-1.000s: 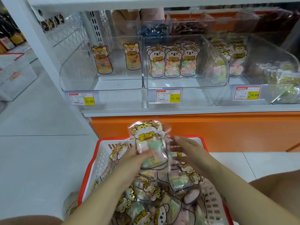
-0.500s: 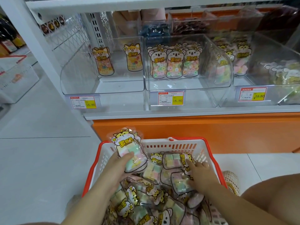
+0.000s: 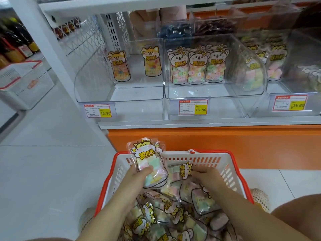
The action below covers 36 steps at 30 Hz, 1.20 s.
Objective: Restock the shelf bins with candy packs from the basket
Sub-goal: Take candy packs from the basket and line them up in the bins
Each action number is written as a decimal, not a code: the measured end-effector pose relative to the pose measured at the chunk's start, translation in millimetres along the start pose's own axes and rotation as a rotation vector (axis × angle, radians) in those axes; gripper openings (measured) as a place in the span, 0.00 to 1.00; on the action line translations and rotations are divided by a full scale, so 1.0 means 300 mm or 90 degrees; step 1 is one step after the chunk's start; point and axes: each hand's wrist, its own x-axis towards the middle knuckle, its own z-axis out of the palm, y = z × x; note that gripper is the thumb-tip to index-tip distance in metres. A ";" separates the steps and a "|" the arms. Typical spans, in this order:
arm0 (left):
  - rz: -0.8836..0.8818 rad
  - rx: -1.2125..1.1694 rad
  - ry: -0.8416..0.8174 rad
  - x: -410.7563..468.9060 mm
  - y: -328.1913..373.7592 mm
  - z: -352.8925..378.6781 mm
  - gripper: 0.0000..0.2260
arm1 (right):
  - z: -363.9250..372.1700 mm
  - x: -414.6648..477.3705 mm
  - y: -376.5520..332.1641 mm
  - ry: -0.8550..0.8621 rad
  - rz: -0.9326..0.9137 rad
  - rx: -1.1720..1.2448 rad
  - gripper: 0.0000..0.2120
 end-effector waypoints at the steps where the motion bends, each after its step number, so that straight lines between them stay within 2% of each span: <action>1: -0.008 -0.019 -0.008 0.003 -0.002 -0.004 0.43 | 0.010 -0.001 0.000 0.025 0.003 0.008 0.04; 3: -0.025 -0.040 -0.016 0.005 -0.001 -0.008 0.43 | 0.030 -0.014 -0.010 0.073 0.000 -0.014 0.04; 6: -0.009 -0.022 -0.024 -0.001 0.005 -0.018 0.35 | 0.041 -0.059 -0.061 0.112 -0.050 -0.059 0.05; 9: 0.048 0.083 -0.026 -0.036 0.050 -0.009 0.30 | 0.007 -0.123 -0.186 0.137 -0.171 -0.075 0.05; 11: 0.087 0.153 -0.021 -0.065 0.081 0.001 0.18 | -0.052 -0.174 -0.271 0.139 -0.269 -0.080 0.09; 12: 0.099 0.195 -0.021 -0.068 0.084 0.002 0.18 | -0.086 -0.204 -0.309 0.148 -0.309 -0.070 0.10; 15: 0.116 0.310 -0.015 -0.079 0.091 0.017 0.29 | -0.188 -0.304 -0.398 0.173 -0.361 0.047 0.09; 18: 0.139 0.336 -0.088 -0.109 0.102 0.070 0.39 | -0.232 -0.397 -0.454 0.136 -0.411 0.116 0.10; 21: 0.135 0.292 -0.188 -0.144 0.088 0.156 0.38 | -0.241 -0.455 -0.456 0.121 -0.418 0.130 0.11; 24: 0.067 0.192 -0.279 -0.189 0.100 0.218 0.36 | -0.261 -0.486 -0.454 0.168 -0.416 0.160 0.08; 28: 0.093 0.230 -0.289 -0.258 0.131 0.271 0.43 | -0.298 -0.507 -0.462 0.214 -0.400 0.201 0.04; 30: 0.144 0.277 -0.292 -0.297 0.157 0.296 0.37 | -0.300 -0.514 -0.465 0.220 -0.401 0.192 0.05; 32: 0.204 0.277 -0.310 -0.347 0.183 0.329 0.23 | -0.300 -0.523 -0.468 0.226 -0.398 0.192 0.05; 34: 0.257 0.272 -0.307 -0.370 0.188 0.357 0.18 | -0.313 -0.537 -0.473 0.223 -0.396 0.216 0.05; 36: 0.289 0.265 -0.293 -0.389 0.208 0.368 0.13 | -0.345 -0.557 -0.474 0.204 -0.395 0.227 0.10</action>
